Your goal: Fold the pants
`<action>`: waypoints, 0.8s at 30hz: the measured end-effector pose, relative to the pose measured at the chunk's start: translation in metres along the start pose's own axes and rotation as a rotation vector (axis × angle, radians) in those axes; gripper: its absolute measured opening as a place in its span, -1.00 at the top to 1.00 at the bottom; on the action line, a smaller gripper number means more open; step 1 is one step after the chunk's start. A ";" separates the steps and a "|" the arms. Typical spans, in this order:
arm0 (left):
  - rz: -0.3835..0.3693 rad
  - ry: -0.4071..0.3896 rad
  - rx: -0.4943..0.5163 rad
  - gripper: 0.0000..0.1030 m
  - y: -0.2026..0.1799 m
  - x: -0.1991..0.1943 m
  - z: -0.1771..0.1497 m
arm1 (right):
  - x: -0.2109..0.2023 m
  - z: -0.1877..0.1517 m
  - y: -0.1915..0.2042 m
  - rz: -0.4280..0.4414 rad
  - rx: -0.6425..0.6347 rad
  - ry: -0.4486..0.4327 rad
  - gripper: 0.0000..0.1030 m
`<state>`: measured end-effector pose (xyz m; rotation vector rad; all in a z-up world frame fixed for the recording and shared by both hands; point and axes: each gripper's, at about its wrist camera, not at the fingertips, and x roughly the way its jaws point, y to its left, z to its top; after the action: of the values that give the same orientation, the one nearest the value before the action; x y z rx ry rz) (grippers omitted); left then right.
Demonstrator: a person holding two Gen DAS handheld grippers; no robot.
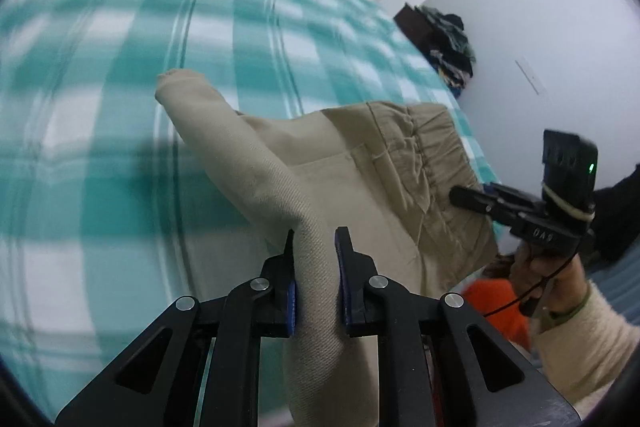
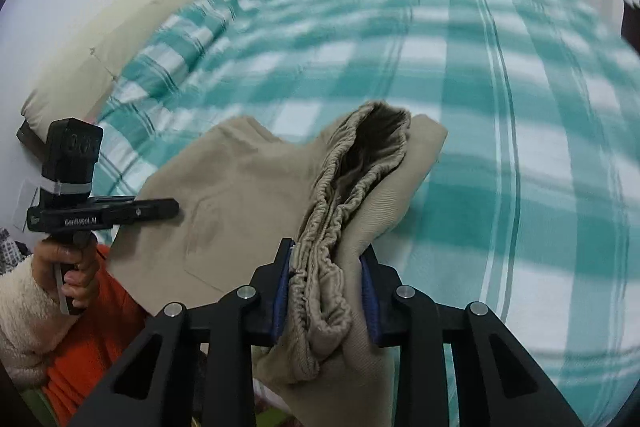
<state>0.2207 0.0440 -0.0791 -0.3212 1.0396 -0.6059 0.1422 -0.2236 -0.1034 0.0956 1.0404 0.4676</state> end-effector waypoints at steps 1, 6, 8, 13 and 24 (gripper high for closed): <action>0.014 -0.021 0.015 0.73 0.000 -0.002 0.012 | -0.002 0.014 0.001 0.000 -0.007 -0.025 0.40; 0.102 -0.126 0.078 0.71 0.001 0.004 0.073 | 0.000 0.076 -0.019 0.021 0.040 -0.147 0.40; 0.194 -0.152 0.124 0.56 0.002 0.023 0.089 | 0.010 0.099 -0.031 0.026 0.060 -0.189 0.40; 0.430 -0.109 0.125 0.17 0.031 0.053 0.064 | 0.063 0.112 -0.079 -0.013 0.184 -0.100 0.23; 0.816 -0.295 0.247 -0.98 -0.048 -0.029 -0.033 | -0.002 0.022 -0.096 -0.320 0.159 -0.101 -0.98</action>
<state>0.1663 0.0245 -0.0498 0.2317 0.7124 0.0573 0.1919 -0.3076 -0.1188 0.0912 0.9711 0.0885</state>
